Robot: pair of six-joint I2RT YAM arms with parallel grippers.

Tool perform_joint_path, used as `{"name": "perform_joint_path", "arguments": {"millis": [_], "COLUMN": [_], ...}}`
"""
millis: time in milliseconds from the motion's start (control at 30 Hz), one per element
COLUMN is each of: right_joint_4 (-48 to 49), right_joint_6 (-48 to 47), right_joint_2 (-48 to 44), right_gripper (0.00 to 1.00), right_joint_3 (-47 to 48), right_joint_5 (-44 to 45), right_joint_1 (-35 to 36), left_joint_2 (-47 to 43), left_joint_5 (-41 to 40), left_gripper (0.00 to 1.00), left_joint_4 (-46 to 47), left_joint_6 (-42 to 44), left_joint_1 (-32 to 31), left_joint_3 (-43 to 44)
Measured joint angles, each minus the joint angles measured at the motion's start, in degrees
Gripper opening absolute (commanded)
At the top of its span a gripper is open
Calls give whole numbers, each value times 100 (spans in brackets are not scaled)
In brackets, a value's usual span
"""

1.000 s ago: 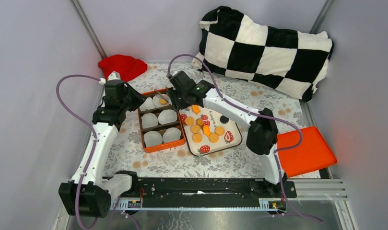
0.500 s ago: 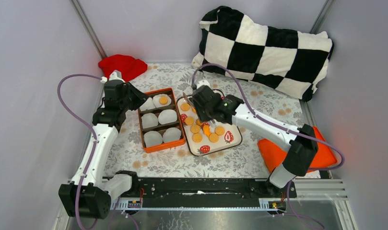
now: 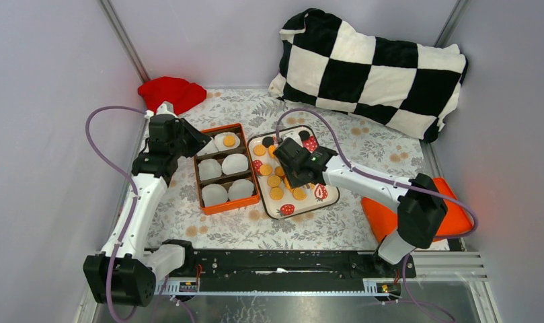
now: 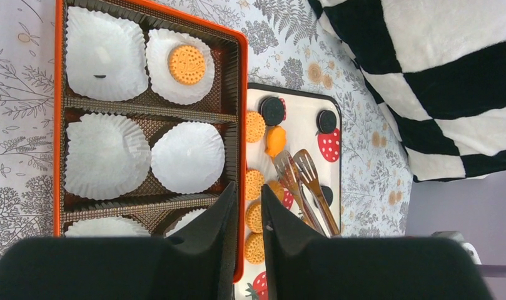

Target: Pack the cookies

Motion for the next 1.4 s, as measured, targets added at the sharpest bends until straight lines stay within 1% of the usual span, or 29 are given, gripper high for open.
{"name": "perform_joint_path", "arguments": {"millis": [300,433,567,600,733,767,800,933,1033,1133,1200,1300,1400], "right_joint_4": [151,168,164,157,103,70,17,-94,-184,-398,-518,-546,-601], "right_joint_6": [-7,-7,-9,-11,-22,-35,-33,-26,-28,-35,-52,-103,-199], "right_joint_2": [527,640,787,837,1016,1043,1075,1108,1075,1001,970,968,1104], "right_gripper": [50,50,44,40,11,6,4,0,0,0,0,0,0], "right_joint_3": [251,330,557,629,876,911,964,1117,1266,1593,2009,2612,3281], "right_joint_5": [-24,-46,-39,-35,7,17,22,7,-7,-48,-90,-179,-348], "right_joint_1": [0,0,0,0,0,0,-2,0,2,15,48,120,199], "left_joint_2": [0,-2,-2,-2,-2,-2,0,0,9,50,107,208,267], "left_joint_5": [7,9,50,59,96,105,120,177,81,-111,-238,-382,-463], "left_gripper": [24,24,24,24,24,24,24,23,23,23,22,22,22], "left_joint_4": [0,11,37,39,44,46,46,46,-17,-157,-203,-330,-490], "left_joint_6": [-2,-2,-9,-13,-15,-15,-15,-22,-42,-61,-83,-103,-177], "left_joint_1": [0,0,0,0,0,0,0,0,0,11,66,363,942], "left_joint_3": [-52,-74,-162,-170,-177,-179,-181,-181,-127,149,428,859,1244]}}
